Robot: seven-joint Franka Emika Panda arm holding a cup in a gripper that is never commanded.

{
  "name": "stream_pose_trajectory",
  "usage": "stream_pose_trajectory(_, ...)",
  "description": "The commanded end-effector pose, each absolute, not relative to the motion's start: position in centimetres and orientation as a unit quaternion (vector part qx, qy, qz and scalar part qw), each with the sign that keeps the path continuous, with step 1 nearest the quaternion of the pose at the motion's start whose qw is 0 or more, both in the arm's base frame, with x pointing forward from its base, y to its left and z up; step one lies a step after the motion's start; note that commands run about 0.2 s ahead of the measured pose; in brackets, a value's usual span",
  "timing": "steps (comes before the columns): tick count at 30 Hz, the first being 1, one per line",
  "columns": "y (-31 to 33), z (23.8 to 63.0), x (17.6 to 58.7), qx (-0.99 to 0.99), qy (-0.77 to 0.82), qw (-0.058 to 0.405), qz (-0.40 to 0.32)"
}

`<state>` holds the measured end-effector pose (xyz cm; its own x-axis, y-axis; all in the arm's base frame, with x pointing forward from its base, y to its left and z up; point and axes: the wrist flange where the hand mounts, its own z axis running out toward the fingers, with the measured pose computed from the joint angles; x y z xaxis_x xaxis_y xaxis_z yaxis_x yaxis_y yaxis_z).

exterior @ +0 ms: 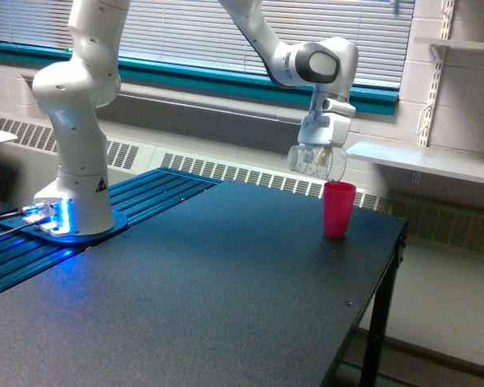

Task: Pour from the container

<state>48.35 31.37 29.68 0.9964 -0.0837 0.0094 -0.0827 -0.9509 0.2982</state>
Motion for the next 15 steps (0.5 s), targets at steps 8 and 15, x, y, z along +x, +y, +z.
stream_pose_trajectory(8, 31.76, 30.87, 48.51, 0.989, -0.038, 0.145, 0.008)
stream_pose_trajectory(15, 31.59, 31.42, 48.57, 0.989, -0.043, 0.143, 0.016)
